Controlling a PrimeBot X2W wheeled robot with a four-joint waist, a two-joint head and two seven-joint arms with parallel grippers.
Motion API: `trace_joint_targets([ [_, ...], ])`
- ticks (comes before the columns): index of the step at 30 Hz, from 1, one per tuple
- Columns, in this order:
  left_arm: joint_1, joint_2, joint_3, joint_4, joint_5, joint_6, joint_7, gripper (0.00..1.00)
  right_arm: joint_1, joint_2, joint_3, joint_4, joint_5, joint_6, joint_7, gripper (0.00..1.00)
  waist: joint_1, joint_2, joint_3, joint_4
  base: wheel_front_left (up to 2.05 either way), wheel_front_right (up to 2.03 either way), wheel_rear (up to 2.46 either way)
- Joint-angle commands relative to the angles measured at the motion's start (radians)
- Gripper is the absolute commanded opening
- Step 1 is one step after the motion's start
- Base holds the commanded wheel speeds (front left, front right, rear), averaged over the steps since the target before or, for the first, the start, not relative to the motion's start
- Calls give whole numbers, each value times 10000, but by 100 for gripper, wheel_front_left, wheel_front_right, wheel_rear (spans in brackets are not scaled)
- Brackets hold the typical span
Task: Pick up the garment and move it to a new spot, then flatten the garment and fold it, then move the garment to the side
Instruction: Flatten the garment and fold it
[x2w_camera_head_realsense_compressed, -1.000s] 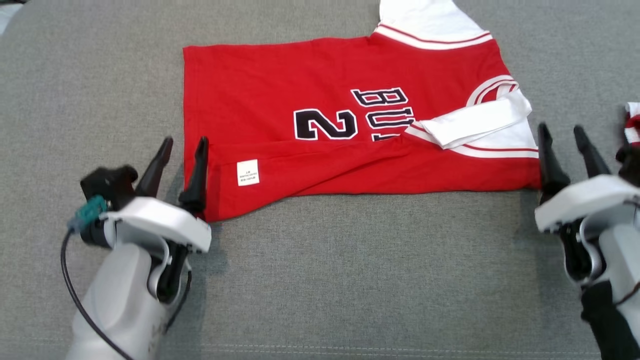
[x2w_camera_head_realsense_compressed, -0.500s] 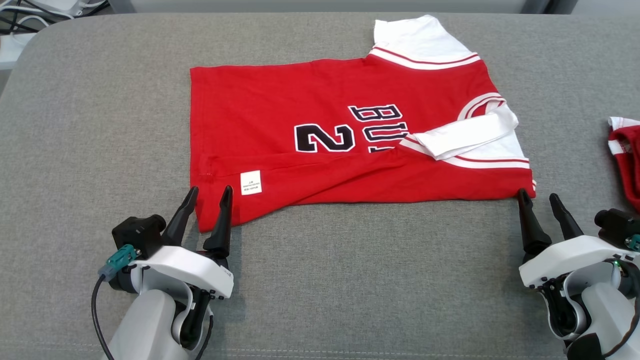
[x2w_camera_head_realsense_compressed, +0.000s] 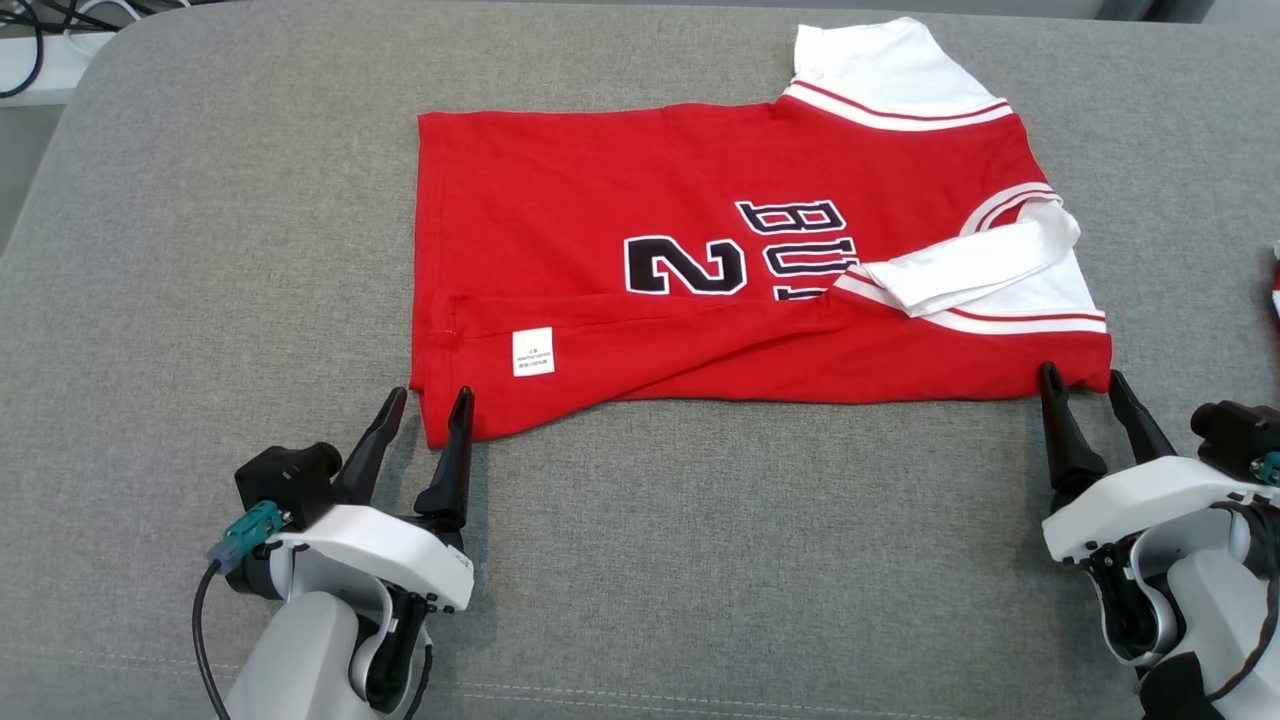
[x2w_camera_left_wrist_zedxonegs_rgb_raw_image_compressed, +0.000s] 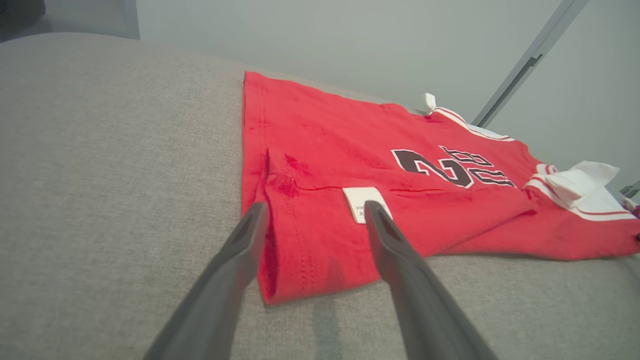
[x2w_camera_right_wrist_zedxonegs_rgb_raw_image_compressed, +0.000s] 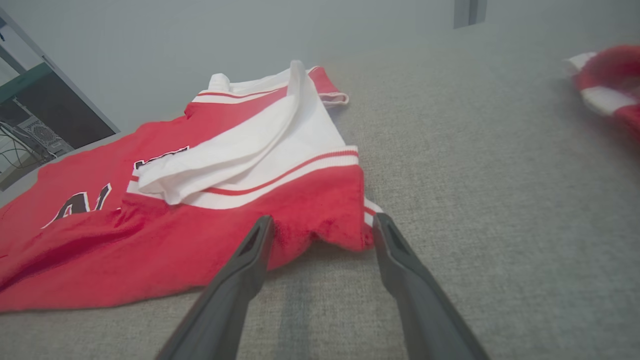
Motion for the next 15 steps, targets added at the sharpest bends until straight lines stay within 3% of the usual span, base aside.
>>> trace_joint_targets([
  [1,36,121,286,-163,-15,-71,-59,100,-117,-59,176,-86,-96,2,-61,98,0,0,1,5,0,0,0],
  [2,46,114,273,-162,-22,-71,-59,100,-127,-53,183,-40,-129,2,-61,68,0,0,2,9,0,0,0],
  [4,62,105,259,-149,-42,-71,-59,100,-162,-41,224,66,-178,2,-61,27,0,0,-2,15,0,0,0],
  [5,69,101,263,-127,-59,-71,-59,100,-188,-36,231,105,-176,2,-61,0,0,0,2,18,0,0,0],
  [15,104,124,540,58,-87,-71,-59,100,-323,-397,-20,57,-390,2,-61,0,0,0,-34,9,0,0,0],
])
